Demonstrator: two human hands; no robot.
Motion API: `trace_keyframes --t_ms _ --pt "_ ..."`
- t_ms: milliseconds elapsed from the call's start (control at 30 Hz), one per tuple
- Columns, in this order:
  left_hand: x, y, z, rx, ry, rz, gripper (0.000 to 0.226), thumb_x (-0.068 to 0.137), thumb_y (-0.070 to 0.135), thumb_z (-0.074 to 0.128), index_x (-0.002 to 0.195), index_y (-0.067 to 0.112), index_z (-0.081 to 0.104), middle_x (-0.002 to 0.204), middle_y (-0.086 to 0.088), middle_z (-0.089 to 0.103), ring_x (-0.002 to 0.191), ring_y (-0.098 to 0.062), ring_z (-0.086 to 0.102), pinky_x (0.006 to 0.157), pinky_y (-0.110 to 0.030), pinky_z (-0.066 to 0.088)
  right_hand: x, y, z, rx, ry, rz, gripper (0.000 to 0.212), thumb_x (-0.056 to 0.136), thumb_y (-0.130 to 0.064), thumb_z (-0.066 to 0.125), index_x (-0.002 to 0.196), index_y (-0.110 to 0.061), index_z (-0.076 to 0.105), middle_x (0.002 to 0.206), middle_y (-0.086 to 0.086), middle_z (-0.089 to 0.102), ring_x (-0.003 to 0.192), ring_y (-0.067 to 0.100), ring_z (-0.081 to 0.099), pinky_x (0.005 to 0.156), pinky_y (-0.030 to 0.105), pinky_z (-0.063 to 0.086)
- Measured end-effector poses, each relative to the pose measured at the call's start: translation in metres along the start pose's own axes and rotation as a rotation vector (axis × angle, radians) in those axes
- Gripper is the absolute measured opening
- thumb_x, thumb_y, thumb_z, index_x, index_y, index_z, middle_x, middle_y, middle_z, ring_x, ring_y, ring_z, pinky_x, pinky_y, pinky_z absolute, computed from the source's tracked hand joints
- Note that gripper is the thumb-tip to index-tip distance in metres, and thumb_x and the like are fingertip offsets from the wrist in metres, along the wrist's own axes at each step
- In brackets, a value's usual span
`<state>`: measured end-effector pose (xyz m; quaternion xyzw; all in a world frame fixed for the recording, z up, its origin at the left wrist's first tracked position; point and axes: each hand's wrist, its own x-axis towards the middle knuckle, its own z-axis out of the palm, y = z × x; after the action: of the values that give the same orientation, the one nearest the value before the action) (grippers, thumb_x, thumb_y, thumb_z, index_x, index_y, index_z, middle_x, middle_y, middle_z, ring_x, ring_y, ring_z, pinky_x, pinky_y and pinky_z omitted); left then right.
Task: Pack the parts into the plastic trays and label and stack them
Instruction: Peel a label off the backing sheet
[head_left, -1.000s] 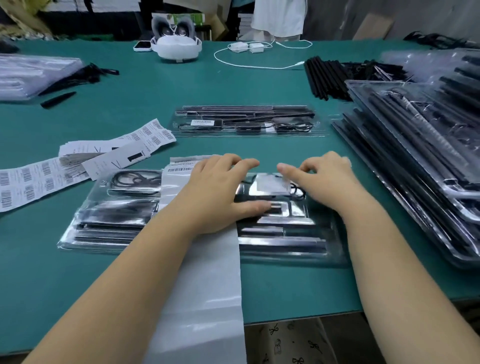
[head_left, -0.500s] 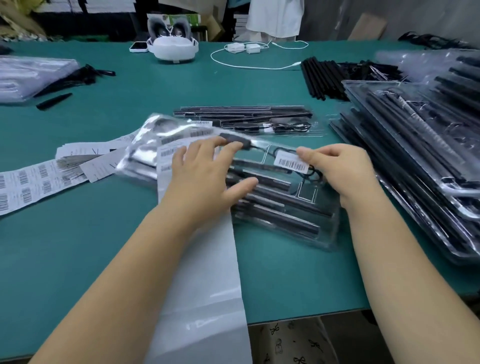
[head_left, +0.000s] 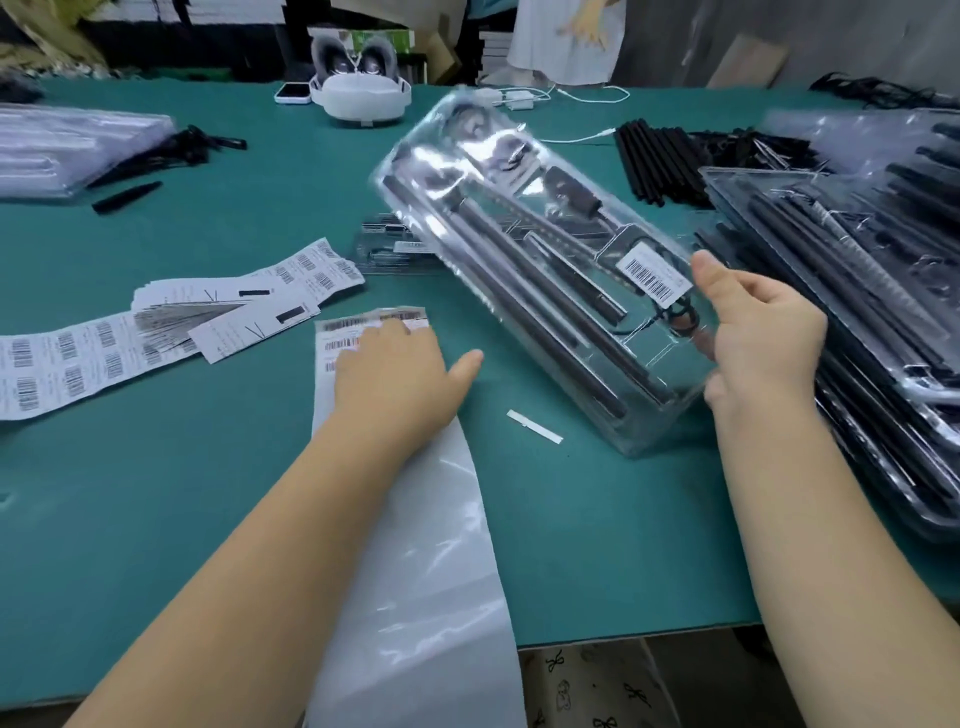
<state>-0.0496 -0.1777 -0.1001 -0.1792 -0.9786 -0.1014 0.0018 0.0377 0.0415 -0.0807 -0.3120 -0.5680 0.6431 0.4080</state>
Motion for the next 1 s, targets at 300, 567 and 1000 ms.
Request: trace_keyframes --t_ms 300,567,1000 --pt "-0.012 0.026 0.006 -1.119 0.010 0.258 0.079 0.074 0.055 0.062 0.138 0.020 0.033 0.125 0.012 0.058 0.116 -0.006 0.056 0.101 -0.037 0.045 -0.032 0.009 0.029 0.368 -0.118 0.224 0.020 0.083 -0.027 0.071 0.076 -0.010 0.064 0.050 -0.004 0.058 0.038 0.005 0.051 0.040 0.016 0.044" --pt "0.006 -0.011 -0.021 -1.813 -0.173 0.289 0.049 0.078 0.003 0.054 0.125 0.017 0.046 0.102 -0.006 0.069 0.080 -0.032 0.071 0.056 -0.032 0.055 -0.027 0.011 0.025 0.140 -0.734 0.267 0.018 0.074 -0.036 0.070 0.077 -0.018 0.071 0.060 -0.004 0.058 0.049 0.009 0.055 0.052 0.027 0.055" --pt "0.016 -0.026 -0.024 -2.266 -0.642 0.199 0.052 0.074 0.052 0.059 0.100 0.009 0.072 0.092 -0.010 0.072 0.071 -0.026 0.069 0.057 -0.027 0.054 -0.002 -0.009 0.066 0.301 -0.712 0.344 0.020 0.088 -0.023 0.054 0.090 -0.011 0.070 0.091 0.009 0.070 0.091 0.030 0.056 0.091 0.044 0.040"
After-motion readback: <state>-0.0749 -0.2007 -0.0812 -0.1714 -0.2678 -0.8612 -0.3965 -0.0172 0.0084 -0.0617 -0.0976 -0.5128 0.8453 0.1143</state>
